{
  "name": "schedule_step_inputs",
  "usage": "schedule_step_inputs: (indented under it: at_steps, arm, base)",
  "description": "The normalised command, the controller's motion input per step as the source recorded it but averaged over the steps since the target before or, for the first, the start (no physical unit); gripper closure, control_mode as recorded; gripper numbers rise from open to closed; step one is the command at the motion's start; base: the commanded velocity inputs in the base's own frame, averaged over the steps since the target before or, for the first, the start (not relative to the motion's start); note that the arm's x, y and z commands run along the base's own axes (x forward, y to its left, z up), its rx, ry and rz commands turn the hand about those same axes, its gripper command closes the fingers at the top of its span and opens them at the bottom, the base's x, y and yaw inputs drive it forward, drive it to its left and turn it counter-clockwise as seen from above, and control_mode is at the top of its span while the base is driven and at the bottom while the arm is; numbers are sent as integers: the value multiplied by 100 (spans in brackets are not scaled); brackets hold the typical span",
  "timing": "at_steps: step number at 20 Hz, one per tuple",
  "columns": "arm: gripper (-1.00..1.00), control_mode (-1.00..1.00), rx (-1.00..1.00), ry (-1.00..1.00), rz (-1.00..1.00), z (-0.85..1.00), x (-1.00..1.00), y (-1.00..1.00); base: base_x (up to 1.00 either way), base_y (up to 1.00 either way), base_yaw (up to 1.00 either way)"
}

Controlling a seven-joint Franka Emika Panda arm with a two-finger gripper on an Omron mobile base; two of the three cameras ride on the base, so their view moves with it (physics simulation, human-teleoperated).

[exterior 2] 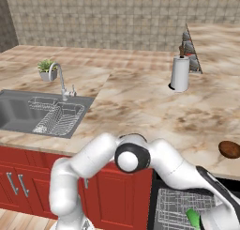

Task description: Pick up the cup and bowl from the counter, place them in the dishwasher, and close the dishwasher door.

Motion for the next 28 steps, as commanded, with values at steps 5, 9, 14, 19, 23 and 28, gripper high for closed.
schedule_step_inputs:
  at_steps: [5, 9, 14, 19, 23, 28]
  arm:
    - [-100, -100, -13, 2, -2, 48, 0, 0]
    - [-100, -100, 7, 5, -1, 59, 0, 0]
    - [-100, -100, 29, 10, -4, 55, 0, -2]
    - [-100, -100, 27, 16, -5, 33, 7, 0]
    - [-100, -100, 9, 11, 0, 11, 20, 0]
    - [-100, -100, 0, 5, 0, 5, 33, 0]
  base:
    - [0, 0, 0]
    - [0, 0, 0]
    - [0, 0, 0]
    - [0, 0, 0]
    - [0, 0, 0]
    - [0, 0, 0]
